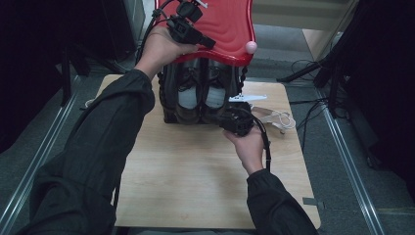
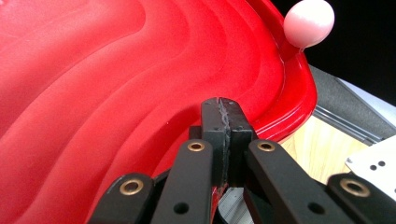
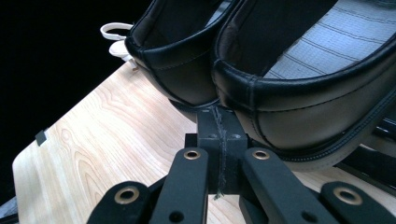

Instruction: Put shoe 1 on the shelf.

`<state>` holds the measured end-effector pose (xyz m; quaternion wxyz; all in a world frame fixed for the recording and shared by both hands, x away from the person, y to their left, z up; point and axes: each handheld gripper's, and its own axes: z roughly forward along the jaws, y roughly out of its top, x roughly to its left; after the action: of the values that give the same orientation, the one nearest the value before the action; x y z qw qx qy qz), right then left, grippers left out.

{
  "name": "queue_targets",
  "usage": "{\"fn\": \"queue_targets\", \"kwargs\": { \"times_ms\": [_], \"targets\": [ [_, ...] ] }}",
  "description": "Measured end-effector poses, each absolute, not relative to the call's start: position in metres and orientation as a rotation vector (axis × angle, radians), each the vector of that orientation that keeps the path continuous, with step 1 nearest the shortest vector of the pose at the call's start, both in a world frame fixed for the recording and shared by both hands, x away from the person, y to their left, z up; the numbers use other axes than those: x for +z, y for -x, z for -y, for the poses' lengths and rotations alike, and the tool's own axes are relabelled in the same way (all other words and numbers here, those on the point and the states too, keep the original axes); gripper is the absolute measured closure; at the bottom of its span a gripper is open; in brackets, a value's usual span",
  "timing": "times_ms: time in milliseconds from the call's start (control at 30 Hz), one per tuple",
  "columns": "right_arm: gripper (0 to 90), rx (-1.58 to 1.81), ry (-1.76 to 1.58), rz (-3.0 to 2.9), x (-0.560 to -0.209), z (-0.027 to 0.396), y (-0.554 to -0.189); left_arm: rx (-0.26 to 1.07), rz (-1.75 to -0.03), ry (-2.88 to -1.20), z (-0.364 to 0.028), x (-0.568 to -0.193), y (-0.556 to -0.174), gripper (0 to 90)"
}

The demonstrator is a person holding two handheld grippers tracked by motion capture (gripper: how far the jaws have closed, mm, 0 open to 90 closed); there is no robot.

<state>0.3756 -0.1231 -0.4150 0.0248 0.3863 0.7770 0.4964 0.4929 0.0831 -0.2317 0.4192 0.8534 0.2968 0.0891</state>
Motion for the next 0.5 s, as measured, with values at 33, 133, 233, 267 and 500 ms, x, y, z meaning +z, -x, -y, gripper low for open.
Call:
{"fn": "queue_targets", "kwargs": {
  "times_ms": [33,133,233,267,500],
  "targets": [
    [90.0,1.542,-1.209,-2.405,-0.415,0.1231,-0.3759,0.222,-0.746,-2.139,-0.0831,-0.2319,-0.4933,90.0],
    [90.0,1.531,-1.195,-2.406,-0.4145,0.1225,-0.3762,0.217,-0.742,-2.13,-0.0836,-0.233,-0.4939,90.0],
    [90.0,1.51,-1.177,-2.4,-0.4136,0.1218,-0.3755,0.214,-0.736,-2.122,-0.0851,-0.234,-0.4938,90.0],
    [90.0,1.511,-1.174,-2.395,-0.4137,0.1215,-0.3759,0.212,-0.741,-2.107,-0.0856,-0.2352,-0.4938,90.0],
    [90.0,1.509,-1.181,-2.386,-0.4128,0.1219,-0.3767,0.216,-0.74,-2.1,-0.0863,-0.2362,-0.493,90.0]
  ]
}}
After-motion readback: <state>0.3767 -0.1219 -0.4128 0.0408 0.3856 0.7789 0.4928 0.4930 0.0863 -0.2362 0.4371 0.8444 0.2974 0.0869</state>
